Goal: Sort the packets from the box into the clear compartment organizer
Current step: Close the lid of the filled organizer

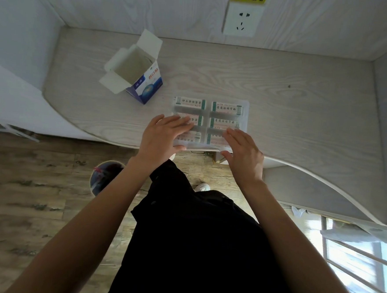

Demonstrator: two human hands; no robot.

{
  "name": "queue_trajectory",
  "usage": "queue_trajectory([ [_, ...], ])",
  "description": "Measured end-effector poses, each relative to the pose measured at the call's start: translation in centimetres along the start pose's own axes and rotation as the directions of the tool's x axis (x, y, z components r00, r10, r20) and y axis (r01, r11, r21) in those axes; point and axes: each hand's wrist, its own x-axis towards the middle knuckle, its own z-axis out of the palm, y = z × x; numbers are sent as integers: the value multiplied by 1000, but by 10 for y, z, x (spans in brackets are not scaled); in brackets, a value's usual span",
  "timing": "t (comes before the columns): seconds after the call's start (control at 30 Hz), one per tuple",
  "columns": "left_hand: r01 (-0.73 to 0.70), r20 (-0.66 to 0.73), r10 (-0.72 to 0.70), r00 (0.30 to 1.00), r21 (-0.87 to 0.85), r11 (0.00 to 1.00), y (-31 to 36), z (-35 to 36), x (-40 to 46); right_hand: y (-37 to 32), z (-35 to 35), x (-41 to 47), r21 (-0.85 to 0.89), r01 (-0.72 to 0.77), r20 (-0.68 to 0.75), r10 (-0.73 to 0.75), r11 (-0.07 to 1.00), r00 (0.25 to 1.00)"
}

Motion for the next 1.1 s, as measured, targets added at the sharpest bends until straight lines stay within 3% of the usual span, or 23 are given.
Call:
queue_trajectory([
  [0.2, -1, -46, 1, 999, -6, 1000, 1, 2, 0, -1, 6, -1, -76, 21, -16, -22, 997, 1000],
  [0.6, 28, -160, -21, 987, 39, 999, 11, 12, -2, 0, 4, -1, -49, 33, -38, -35, 998, 999],
  [1.1, 62, -137, -56, 989, 40, 997, 12, 8, 4, 3, 7, 8, -93, -2, -9, 1, 996, 1000],
])
